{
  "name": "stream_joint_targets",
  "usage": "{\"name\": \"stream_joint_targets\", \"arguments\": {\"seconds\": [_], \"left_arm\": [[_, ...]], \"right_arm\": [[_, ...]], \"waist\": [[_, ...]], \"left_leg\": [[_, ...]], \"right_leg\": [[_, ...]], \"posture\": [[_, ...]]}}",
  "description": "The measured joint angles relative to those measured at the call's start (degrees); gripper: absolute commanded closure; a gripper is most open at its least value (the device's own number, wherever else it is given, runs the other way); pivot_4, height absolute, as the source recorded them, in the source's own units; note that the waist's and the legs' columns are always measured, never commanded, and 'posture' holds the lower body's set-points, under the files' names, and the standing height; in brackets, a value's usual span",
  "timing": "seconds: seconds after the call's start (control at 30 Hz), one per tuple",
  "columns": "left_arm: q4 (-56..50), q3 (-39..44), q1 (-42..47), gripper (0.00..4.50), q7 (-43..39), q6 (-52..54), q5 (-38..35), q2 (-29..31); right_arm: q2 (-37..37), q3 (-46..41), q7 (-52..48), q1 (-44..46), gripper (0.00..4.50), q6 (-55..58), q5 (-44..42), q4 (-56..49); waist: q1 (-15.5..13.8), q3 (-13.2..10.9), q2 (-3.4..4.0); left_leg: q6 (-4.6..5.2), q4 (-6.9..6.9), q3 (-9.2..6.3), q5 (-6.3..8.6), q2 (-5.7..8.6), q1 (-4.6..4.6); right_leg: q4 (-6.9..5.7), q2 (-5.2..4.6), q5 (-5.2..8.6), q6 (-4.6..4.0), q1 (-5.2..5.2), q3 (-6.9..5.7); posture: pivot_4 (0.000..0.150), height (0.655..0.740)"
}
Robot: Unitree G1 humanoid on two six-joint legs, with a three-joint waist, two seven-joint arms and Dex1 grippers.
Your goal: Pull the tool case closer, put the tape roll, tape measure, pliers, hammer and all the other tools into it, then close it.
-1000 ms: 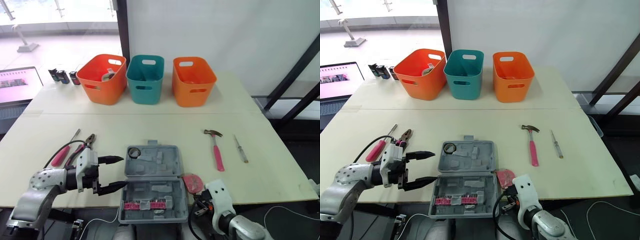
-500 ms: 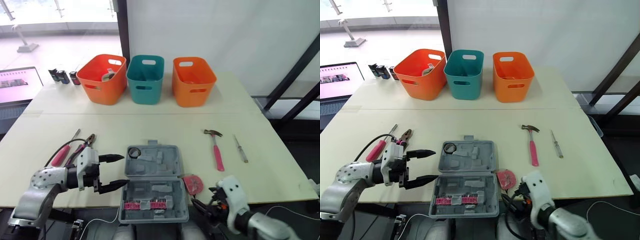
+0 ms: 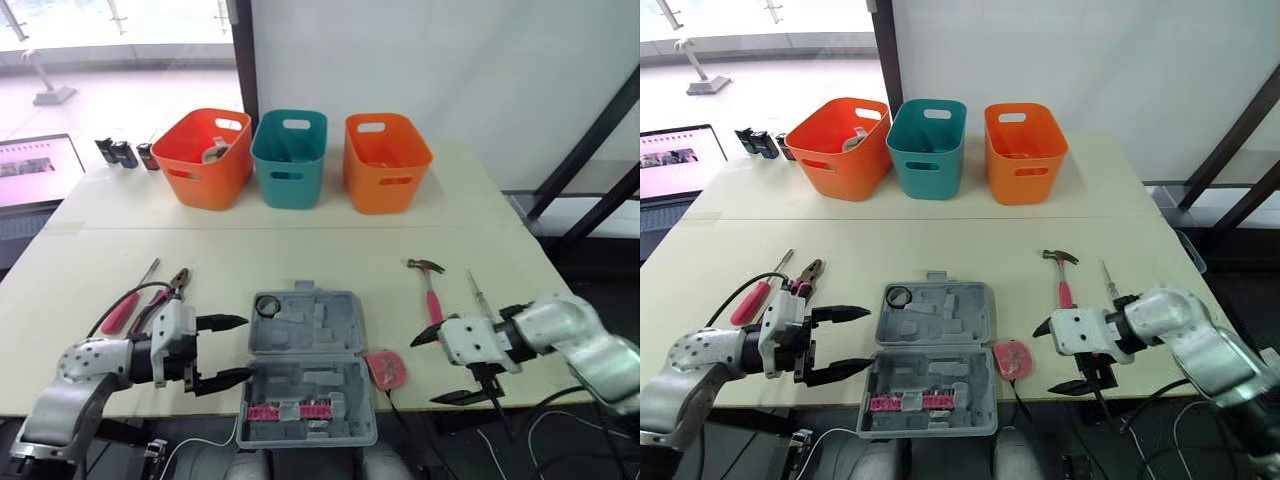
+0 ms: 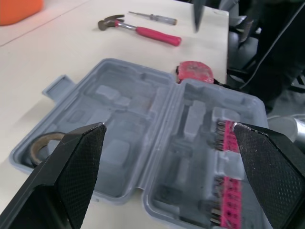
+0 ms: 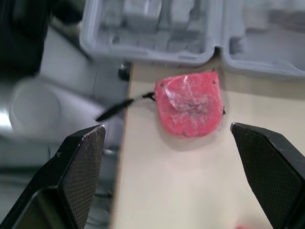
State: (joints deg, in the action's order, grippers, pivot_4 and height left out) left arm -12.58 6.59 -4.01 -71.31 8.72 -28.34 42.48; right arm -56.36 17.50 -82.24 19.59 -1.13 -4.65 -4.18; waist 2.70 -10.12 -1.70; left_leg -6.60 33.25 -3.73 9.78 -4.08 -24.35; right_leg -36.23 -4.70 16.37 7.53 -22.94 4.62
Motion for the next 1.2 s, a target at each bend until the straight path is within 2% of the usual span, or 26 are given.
{"name": "stream_joint_targets", "arguments": {"seconds": [0.1, 0.27, 0.73, 0.8, 0.87, 0.9, 1.1, 1.2], "left_arm": [[-1.5, 0.7, -3.0, 0.00, -1.4, -1.2, -0.1, 0.9], [-2.8, 1.7, -5.9, 0.00, -2.2, -2.3, -0.2, 2.0], [-5.6, 3.7, -7.8, 0.00, 1.0, -2.6, -0.5, 2.0], [-5.6, 3.7, -7.7, 0.00, 1.2, -2.6, -0.5, 2.0], [-5.6, 3.7, -7.7, 0.00, 1.4, -2.6, -0.5, 2.0], [-5.6, 3.7, -7.7, 0.00, 1.4, -2.6, -0.5, 2.0], [-5.6, 3.6, -6.7, 0.00, 1.5, -2.5, -0.5, 2.0], [-4.9, 3.5, -6.3, 0.00, 1.5, -2.5, -0.4, 2.0]], "right_arm": [[3.9, 4.4, -3.0, 5.9, 0.07, -5.4, 3.3, 7.0], [8.7, 8.1, -4.4, 10.3, 0.07, -9.7, 6.1, 13.5], [14.4, 11.5, -0.8, 12.5, 0.07, -15.8, 13.8, 23.3], [14.7, 11.5, -0.7, 13.0, 0.60, -16.6, 14.2, 24.4], [14.7, 11.5, -1.0, 13.0, 1.38, -16.8, 14.2, 24.7], [14.8, 11.5, -1.1, 13.0, 1.63, -16.7, 14.0, 24.7], [13.5, 11.1, -1.5, 11.9, 1.63, -15.8, 13.2, 22.8], [10.1, 8.0, -2.8, 10.6, 1.63, -7.5, 9.8, 15.1]], "waist": [[-0.2, 0.0, 0.06], [-0.5, -0.1, 0.11], [-0.3, -0.1, 0.12], [-0.3, -0.1, 0.12], [-0.3, -0.1, 0.12], [-0.3, -0.1, 0.12], [-0.3, -0.1, 0.13], [-0.4, -0.2, 0.27]], "left_leg": [[0.00, -0.02, -0.01, 0.00, 0.00, 0.00], [-0.01, 0.01, -0.02, -0.01, 0.00, 0.00], [-0.03, 0.01, -0.02, -0.02, 0.00, 0.17], [-0.03, 0.01, -0.02, -0.02, 0.00, 0.20], [-0.03, 0.01, -0.02, -0.02, 0.00, 0.25], [-0.03, 0.01, -0.02, -0.02, 0.00, 0.29], [-0.03, 0.00, -0.02, -0.02, 0.00, 0.33], [-0.03, 0.00, -0.02, -0.02, 0.00, 0.32]], "right_leg": [[-0.02, 0.01, -0.01, 0.03, -0.01, -0.02], [-0.02, 0.01, 0.00, 0.03, 0.03, -0.02], [-0.10, 0.02, -0.01, 0.03, 0.15, -0.02], [-0.10, 0.02, -0.01, 0.02, 0.18, -0.01], [-0.10, 0.02, -0.01, 0.02, 0.23, -0.01], [-0.10, 0.02, -0.01, 0.02, 0.26, -0.01], [-0.10, 0.02, 0.00, 0.03, 0.30, -0.01], [-0.10, 0.02, 0.00, 0.03, 0.29, 0.00]], "posture": [[0.150, 0.7400], [0.150, 0.7400], [0.150, 0.7400], [0.150, 0.7400], [0.150, 0.7400], [0.150, 0.7400], [0.150, 0.7400], [0.150, 0.7400]]}}
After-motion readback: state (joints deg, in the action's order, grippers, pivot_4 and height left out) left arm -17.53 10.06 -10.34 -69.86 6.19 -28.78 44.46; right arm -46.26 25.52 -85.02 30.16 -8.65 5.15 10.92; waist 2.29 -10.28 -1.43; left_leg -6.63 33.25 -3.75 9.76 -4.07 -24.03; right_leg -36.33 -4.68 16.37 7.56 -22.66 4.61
